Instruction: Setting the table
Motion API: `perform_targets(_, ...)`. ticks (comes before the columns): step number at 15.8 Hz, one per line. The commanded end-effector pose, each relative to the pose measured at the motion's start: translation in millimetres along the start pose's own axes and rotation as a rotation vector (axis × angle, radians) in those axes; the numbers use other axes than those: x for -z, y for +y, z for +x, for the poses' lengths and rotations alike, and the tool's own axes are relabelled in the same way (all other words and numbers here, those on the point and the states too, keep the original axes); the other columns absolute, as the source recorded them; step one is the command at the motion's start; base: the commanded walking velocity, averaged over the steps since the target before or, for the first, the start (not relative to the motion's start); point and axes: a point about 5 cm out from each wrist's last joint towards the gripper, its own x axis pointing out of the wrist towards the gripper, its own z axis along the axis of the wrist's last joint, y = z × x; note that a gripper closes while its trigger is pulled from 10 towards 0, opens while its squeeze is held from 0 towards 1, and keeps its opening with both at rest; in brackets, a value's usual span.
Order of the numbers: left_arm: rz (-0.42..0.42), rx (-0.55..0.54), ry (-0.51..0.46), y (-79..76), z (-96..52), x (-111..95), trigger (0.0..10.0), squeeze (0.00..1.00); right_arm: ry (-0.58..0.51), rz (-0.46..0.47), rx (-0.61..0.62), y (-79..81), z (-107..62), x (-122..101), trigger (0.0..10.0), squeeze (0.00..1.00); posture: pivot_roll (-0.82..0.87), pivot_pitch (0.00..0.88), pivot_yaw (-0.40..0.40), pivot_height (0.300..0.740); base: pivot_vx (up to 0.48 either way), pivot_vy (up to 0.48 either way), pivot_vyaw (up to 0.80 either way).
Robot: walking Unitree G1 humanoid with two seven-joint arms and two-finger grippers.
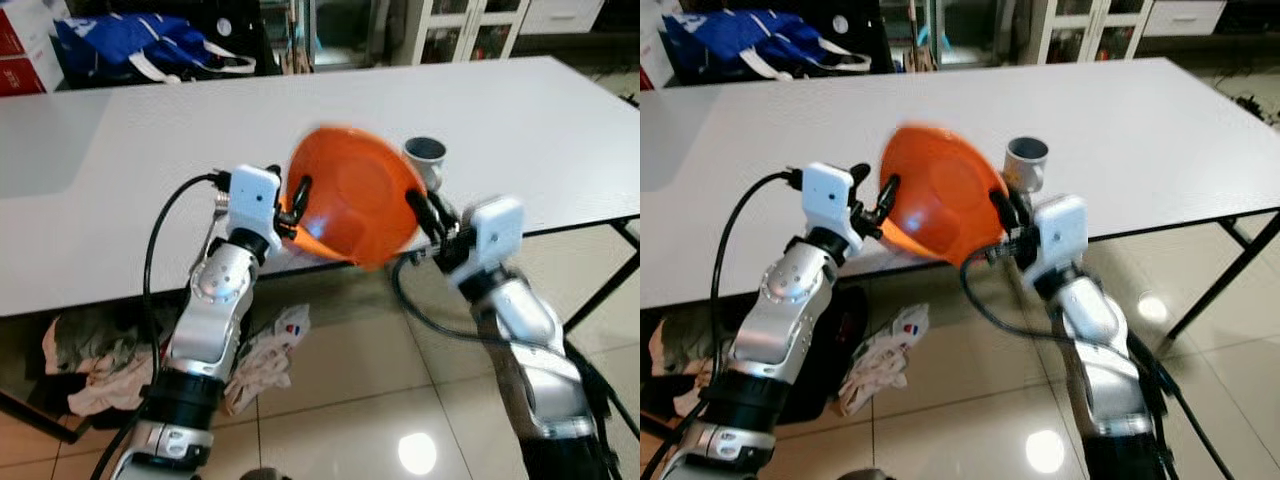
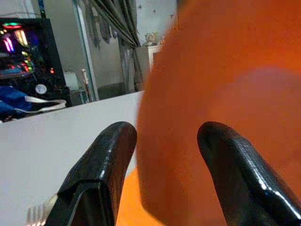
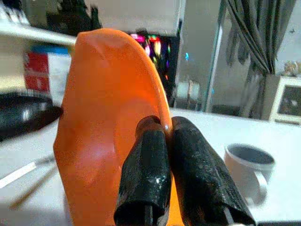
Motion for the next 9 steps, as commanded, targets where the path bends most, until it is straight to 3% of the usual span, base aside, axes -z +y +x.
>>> perform_targets(1,0.007,-0.003,0.006,2.6,1.5,-0.8,10.0,0.0,-0.032,0.04,0.017,-7.4,8.3,-6.5,0.0,0.0,0.01,0.0,0.022,0.74,0.0,0.0,0.0)
perform_targets(6,0.019,0.005,0.022,2.9,-1.8,0.9,10.0,0.0,-0.071,0.236,0.065,-20.9,46.1,-10.3,0.0,0.0,0.05,0.0,0.016,0.74,0.0,0.0,0.0)
perform_targets(9,0.041,0.018,0.041,2.2,-6.0,1.8,10.0,0.0,-0.022,0.383,0.172,-41.1,62.7,7.3,0.0,0.0,0.09,0.0,0.002,0.74,0.0,0.0,0.0)
